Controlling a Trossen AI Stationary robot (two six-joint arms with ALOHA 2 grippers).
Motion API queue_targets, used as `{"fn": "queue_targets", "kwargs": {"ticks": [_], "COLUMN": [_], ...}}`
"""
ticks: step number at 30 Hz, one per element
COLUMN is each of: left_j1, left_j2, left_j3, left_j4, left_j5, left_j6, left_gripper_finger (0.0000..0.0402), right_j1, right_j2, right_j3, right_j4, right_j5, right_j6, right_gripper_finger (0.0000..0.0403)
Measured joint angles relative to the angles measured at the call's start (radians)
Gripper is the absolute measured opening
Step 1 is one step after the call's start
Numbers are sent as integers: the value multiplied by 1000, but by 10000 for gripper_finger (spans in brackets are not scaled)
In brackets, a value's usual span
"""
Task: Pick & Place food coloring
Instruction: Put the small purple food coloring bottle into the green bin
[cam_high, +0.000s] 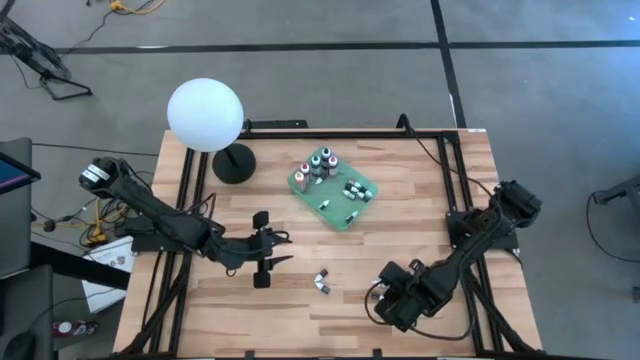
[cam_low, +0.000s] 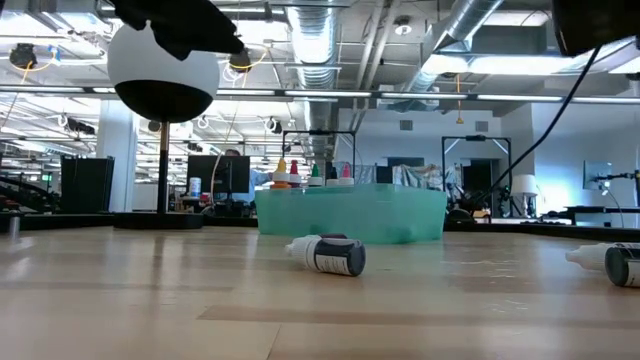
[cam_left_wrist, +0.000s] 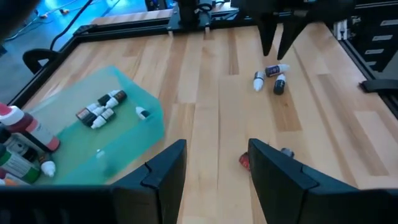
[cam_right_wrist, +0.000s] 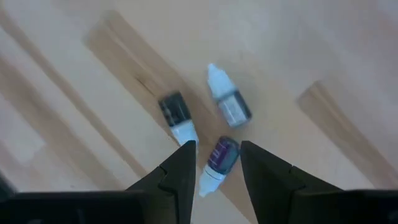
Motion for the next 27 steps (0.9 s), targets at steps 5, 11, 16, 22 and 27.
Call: {"fn": "queue_targets", "kwargs": {"ticks": [5,11,16,22,27], "left_j1": [-23,-39,-45,-46,-59], "left_j2": [0,1,1,1,1], "left_j3": [0,0,0,0,0], "left_j4": [4,30,38,47,52], "left_j5": [-4,-13,-17,-8,-5], "left_j6": [-4,-7,-7,-11,-17], "left_gripper_finger": [167,167,167,167,167], "right_j1": [1,15,21,19,15], "right_j2": [45,62,63,84,107], "right_j3": [0,-1,-1,-1,1], "right_j4": [-1,-10,-15,-11,-8], "right_j5": [-41,-67,-67,-66,-65], "right_j6": [14,32,44,43,43], "right_gripper_finger": [120,120,120,120,120]}}
